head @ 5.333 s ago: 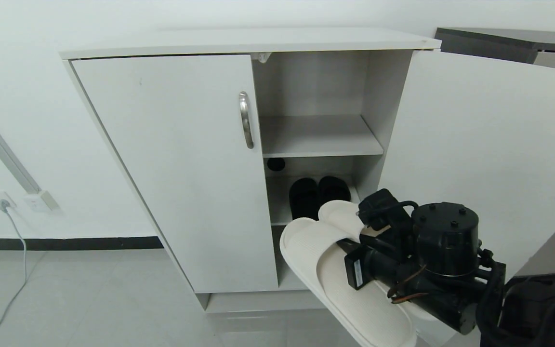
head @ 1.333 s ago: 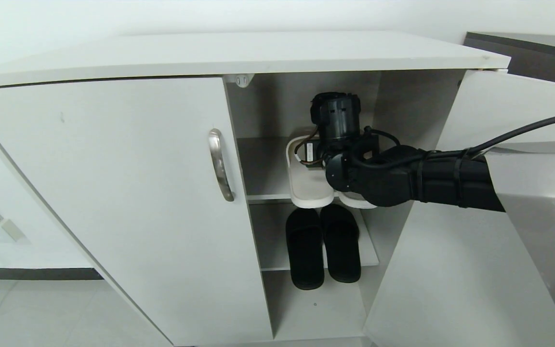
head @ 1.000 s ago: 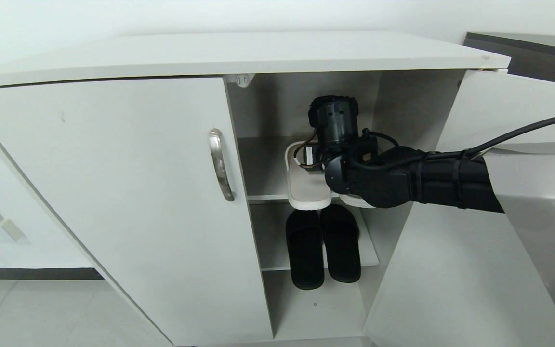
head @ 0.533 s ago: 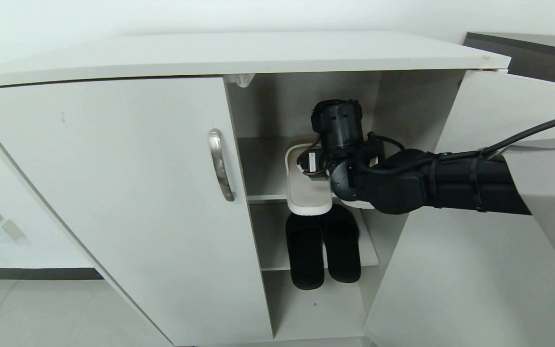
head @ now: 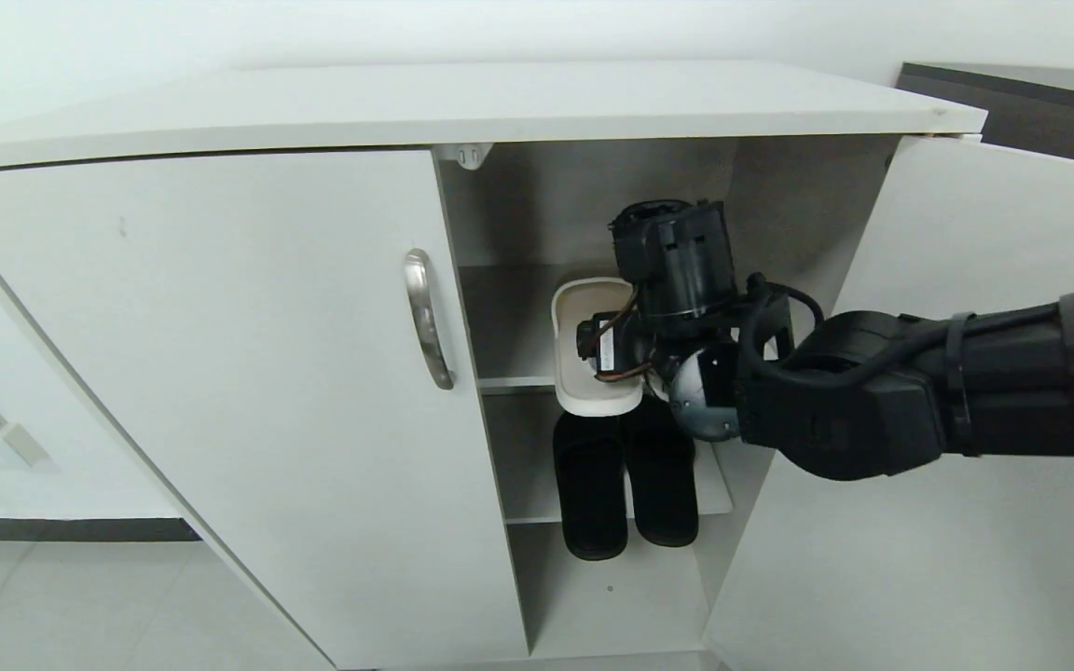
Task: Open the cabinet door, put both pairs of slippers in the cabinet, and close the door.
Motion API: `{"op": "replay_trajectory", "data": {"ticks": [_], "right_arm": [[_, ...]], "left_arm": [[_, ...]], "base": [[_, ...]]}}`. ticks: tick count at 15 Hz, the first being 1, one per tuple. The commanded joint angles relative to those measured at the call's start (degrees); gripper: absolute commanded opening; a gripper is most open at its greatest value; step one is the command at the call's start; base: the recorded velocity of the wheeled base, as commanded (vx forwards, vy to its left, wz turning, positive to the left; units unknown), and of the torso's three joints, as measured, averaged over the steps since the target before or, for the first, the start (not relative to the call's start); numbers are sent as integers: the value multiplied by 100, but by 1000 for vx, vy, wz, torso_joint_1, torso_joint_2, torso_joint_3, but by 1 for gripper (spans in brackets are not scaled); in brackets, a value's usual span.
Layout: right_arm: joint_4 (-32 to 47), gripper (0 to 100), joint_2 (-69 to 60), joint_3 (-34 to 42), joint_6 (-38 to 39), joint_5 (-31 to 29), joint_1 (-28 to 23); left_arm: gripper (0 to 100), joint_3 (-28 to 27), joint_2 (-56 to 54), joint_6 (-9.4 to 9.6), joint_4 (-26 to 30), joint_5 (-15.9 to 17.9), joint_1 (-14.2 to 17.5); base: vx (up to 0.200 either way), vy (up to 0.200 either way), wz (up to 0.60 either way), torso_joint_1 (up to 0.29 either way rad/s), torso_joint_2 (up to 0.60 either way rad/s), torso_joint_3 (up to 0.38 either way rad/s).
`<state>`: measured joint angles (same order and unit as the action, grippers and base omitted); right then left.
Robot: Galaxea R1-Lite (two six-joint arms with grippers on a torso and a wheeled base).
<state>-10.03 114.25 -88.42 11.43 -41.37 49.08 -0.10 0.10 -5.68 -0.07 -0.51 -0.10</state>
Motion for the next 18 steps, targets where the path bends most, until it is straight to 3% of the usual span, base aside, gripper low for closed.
{"op": "replay_trajectory", "data": {"ticks": [1,4,8,9,18], "right_arm": [[-421,100,-579,844,-10,15,313],[-1053,100,-966,1802,-18,305,471],[-1625,100,-1028,2303,-45,411,480],[-1669,0,-1028,2312,-36,411,515],[-1677,0,-1036,2443,-62,437,638]], "left_arm": [[0,1,-1,-3,-1,-2,1],[0,1,-1,-3,-1,7,1],[0,1,-1,-3,-1,7,1],[0,1,-1,-3,-1,-2,1],[0,1,-1,-3,-1,-2,1]], "base": [[0,0,0,0,0,0],[0,0,0,0,0,0],[0,0,0,0,0,0],[0,0,0,0,0,0],[0,0,0,0,0,0]]}}
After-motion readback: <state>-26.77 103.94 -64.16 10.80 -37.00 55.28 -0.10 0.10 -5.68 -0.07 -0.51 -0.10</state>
